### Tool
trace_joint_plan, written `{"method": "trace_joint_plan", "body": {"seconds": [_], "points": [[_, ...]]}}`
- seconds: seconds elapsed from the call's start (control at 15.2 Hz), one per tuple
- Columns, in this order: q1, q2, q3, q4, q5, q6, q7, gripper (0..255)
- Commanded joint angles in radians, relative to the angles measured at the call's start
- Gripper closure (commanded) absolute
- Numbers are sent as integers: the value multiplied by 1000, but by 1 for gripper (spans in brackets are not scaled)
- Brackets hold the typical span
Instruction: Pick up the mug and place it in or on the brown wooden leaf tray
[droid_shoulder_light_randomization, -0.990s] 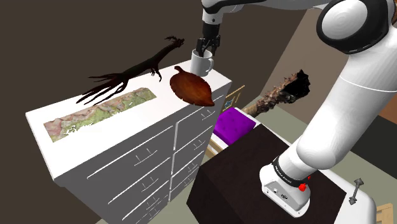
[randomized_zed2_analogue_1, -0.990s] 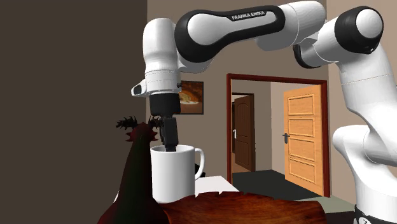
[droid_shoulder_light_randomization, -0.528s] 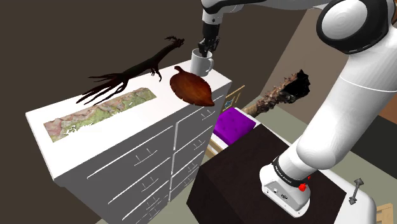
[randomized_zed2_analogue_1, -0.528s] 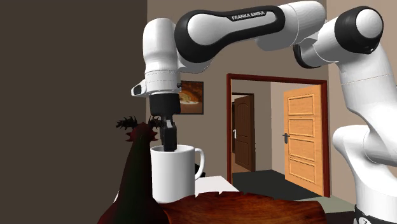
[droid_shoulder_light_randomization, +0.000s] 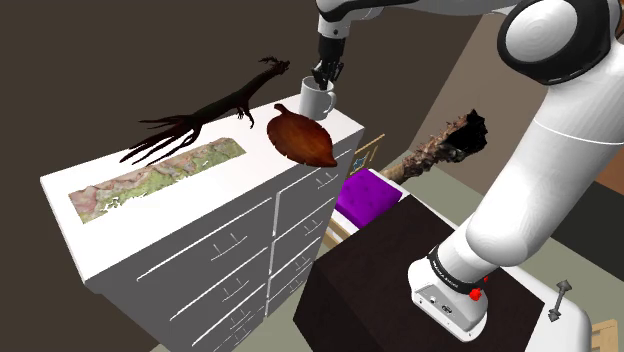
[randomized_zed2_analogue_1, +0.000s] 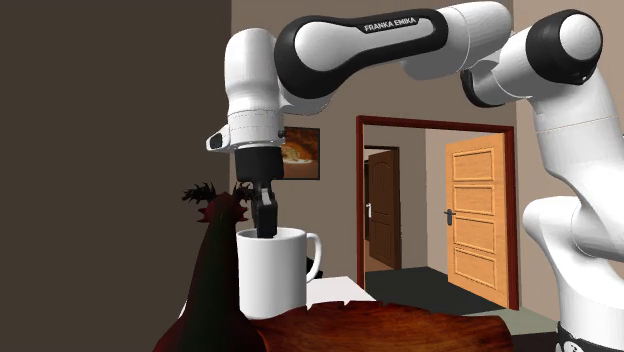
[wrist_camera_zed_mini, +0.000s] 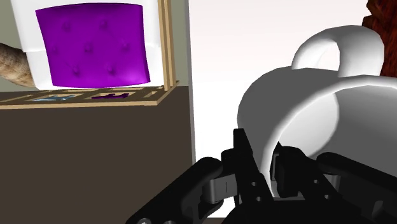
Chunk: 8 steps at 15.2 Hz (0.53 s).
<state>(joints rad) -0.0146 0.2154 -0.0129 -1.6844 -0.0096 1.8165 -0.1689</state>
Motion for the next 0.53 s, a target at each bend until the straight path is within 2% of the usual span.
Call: {"method": "trace_joint_plan", "body": {"seconds": [0.0, 0.46], "points": [[0, -2, 0, 10, 0, -13, 0, 255], [0, -9, 0, 95, 0, -104, -1, 255]]}}
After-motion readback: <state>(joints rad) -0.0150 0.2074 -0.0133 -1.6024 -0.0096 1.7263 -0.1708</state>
